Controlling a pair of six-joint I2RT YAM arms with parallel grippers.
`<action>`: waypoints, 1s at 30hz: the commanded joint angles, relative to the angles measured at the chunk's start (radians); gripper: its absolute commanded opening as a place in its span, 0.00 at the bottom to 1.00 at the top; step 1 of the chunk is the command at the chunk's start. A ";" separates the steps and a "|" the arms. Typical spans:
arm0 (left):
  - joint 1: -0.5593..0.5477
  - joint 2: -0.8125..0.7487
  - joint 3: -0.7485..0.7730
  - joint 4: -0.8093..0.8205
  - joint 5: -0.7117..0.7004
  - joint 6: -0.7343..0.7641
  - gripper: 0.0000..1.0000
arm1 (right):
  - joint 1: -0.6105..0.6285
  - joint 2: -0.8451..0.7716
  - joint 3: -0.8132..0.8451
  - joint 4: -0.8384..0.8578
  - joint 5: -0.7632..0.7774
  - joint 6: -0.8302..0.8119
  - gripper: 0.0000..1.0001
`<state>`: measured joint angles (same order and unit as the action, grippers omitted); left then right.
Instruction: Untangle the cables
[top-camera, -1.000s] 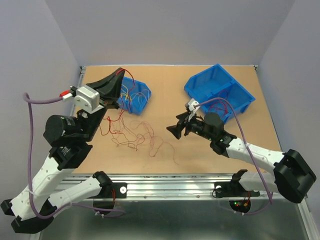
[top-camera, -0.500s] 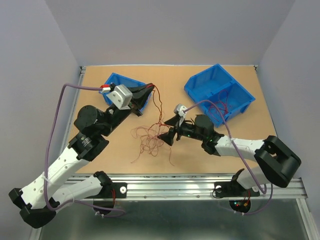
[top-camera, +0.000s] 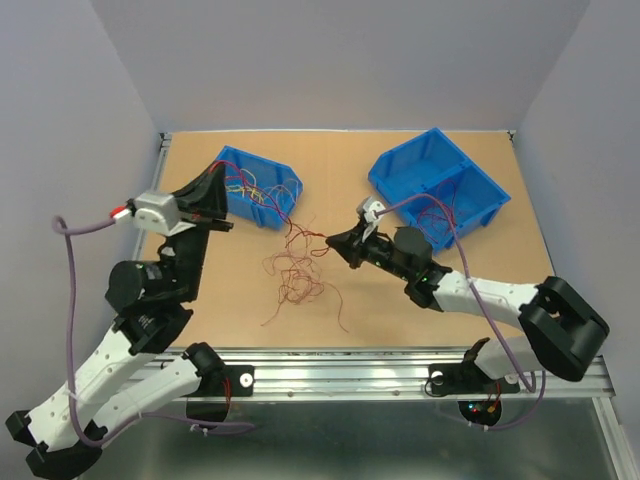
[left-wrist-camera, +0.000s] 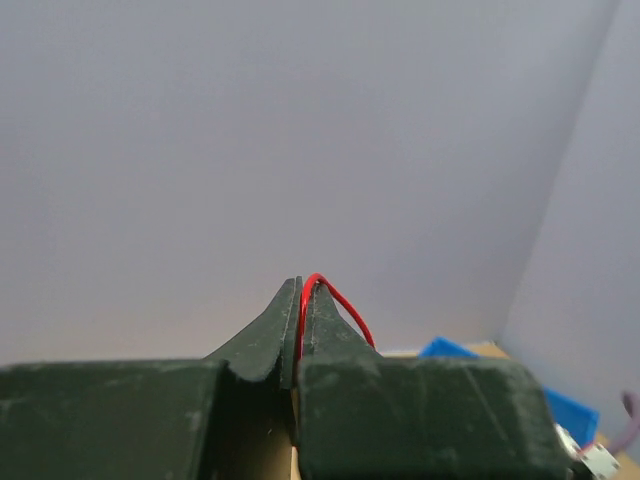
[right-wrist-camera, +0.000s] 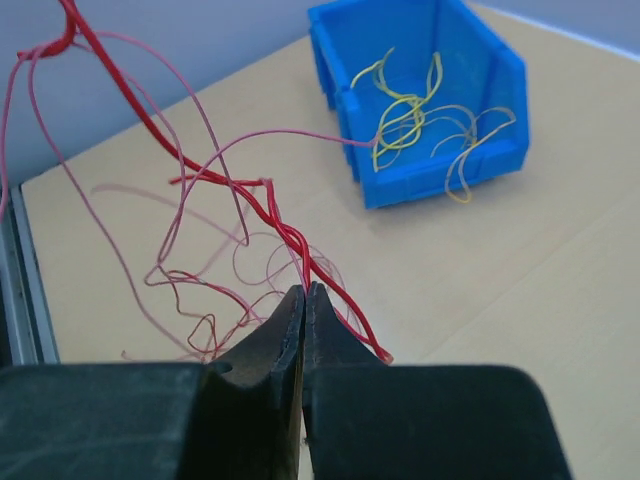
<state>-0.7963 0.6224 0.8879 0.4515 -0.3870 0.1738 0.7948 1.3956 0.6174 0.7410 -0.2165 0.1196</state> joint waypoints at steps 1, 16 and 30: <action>0.003 -0.097 -0.012 0.173 -0.181 0.021 0.00 | 0.007 -0.127 -0.051 0.009 0.260 0.028 0.01; 0.005 0.039 -0.030 0.121 0.382 -0.002 0.00 | 0.007 -0.340 -0.136 -0.065 -0.027 -0.021 0.82; 0.003 0.145 0.029 0.032 0.589 0.012 0.00 | 0.035 -0.129 0.068 0.124 -0.133 -0.020 0.89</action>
<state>-0.7963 0.7650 0.8642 0.4438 0.1593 0.1753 0.8135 1.2308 0.5648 0.7429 -0.3557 0.1116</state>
